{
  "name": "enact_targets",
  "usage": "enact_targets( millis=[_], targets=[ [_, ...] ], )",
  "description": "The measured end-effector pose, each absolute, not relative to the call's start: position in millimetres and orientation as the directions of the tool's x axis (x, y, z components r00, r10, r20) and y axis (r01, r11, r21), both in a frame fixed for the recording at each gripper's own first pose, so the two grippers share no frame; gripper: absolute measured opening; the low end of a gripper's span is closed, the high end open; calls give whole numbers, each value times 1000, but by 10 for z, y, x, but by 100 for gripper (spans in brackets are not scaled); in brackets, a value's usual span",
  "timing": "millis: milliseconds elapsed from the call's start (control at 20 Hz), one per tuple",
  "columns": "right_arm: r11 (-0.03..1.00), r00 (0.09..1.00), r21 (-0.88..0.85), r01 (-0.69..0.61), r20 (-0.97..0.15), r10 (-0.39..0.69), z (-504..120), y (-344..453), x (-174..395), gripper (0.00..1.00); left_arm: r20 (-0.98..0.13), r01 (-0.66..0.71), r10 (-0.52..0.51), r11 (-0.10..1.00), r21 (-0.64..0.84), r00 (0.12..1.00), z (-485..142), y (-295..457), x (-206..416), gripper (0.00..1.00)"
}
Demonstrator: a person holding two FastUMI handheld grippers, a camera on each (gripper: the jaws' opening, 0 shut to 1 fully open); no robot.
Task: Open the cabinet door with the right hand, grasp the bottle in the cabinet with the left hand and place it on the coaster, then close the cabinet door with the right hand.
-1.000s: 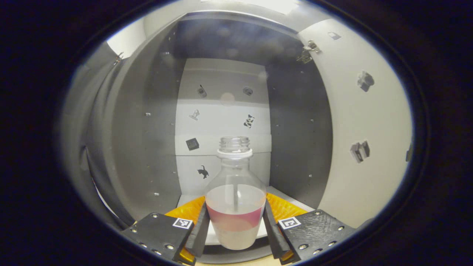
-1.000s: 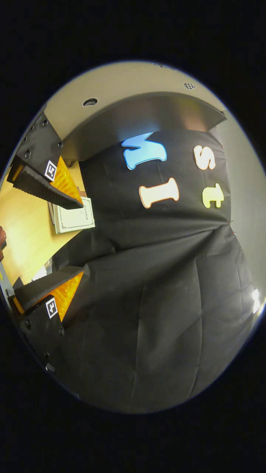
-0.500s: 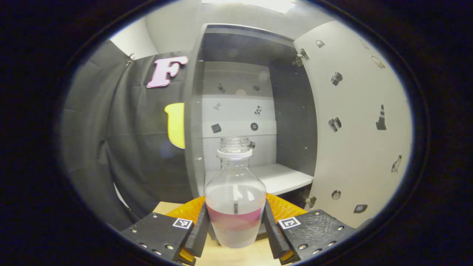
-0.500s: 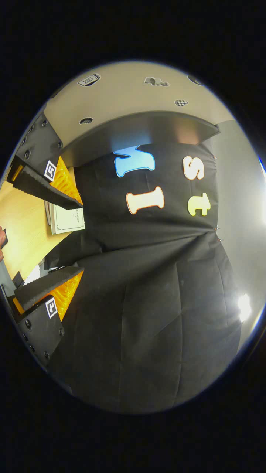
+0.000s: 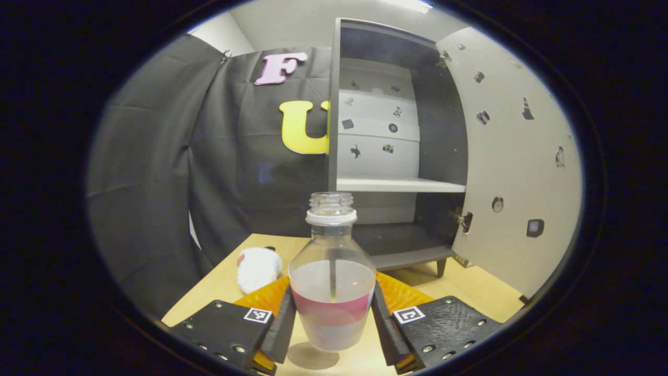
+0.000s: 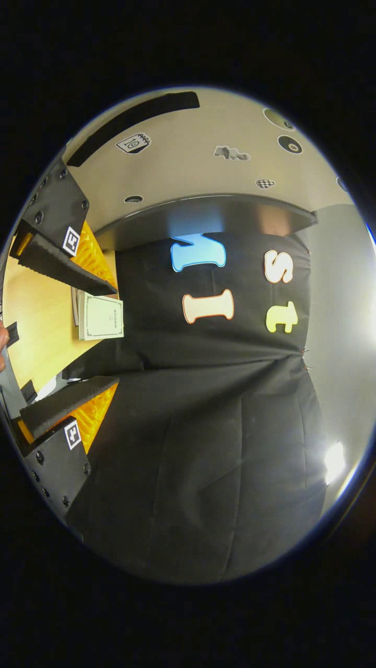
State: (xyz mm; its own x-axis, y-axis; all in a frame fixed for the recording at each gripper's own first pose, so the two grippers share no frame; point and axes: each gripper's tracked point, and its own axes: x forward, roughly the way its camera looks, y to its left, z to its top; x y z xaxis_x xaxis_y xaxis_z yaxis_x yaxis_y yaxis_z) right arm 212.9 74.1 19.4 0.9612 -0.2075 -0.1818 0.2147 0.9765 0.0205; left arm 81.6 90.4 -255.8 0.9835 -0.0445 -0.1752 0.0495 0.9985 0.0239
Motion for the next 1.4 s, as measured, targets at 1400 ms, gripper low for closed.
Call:
enact_targets(
  millis=[1400],
  targets=[
    [923, 865, -28, 383, -339, -369, -366, 409, 1810, 98, -165, -5, 18, 997, 77, 986, -4067, 1174, 567, 70]
  ],
)
